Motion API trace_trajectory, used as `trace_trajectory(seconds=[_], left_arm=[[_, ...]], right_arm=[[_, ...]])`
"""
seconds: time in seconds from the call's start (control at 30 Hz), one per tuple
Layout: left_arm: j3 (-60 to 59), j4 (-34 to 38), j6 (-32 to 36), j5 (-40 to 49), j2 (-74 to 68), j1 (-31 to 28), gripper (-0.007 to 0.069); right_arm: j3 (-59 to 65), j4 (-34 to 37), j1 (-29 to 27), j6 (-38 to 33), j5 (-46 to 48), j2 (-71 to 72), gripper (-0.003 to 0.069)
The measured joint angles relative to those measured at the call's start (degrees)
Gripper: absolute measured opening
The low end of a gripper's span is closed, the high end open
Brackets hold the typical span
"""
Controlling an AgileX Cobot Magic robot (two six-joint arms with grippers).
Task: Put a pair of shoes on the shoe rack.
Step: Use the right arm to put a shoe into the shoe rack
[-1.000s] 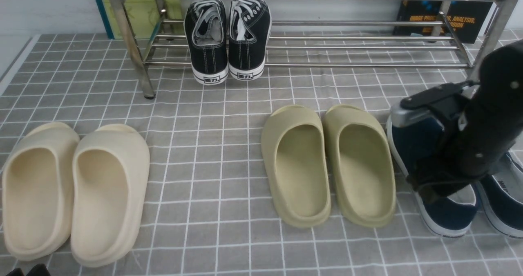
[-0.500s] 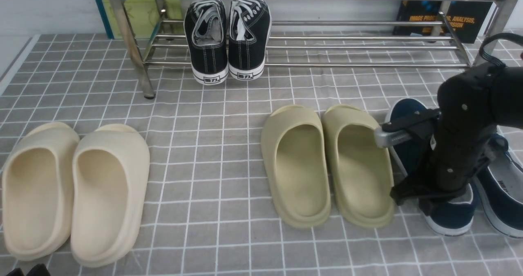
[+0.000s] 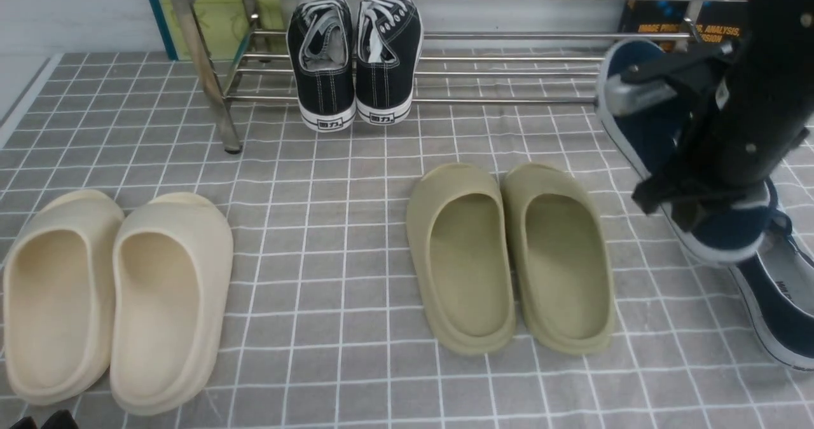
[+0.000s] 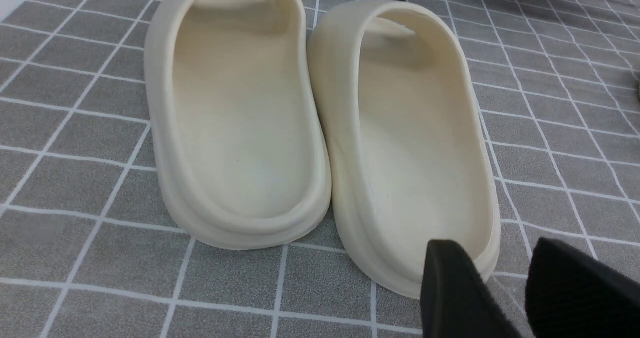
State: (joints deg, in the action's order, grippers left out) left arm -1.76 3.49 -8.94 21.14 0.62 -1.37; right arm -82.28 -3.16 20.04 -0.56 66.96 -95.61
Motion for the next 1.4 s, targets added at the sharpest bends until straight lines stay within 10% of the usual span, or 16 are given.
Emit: trace_trajectory(seconds=[1.17, 1.4], left_arm=[[0.00, 0.00, 0.00, 0.00, 0.00, 0.00, 0.0239], [0.00, 0.00, 0.00, 0.00, 0.00, 0.00, 0.0239]], right_arm=[[-41.77, 0.41, -5.13, -3.11, -3.40, -34.87, 0.0044], [-42.30, 0.42, -5.13, -2.85, -6.14, -35.26, 0.0162]])
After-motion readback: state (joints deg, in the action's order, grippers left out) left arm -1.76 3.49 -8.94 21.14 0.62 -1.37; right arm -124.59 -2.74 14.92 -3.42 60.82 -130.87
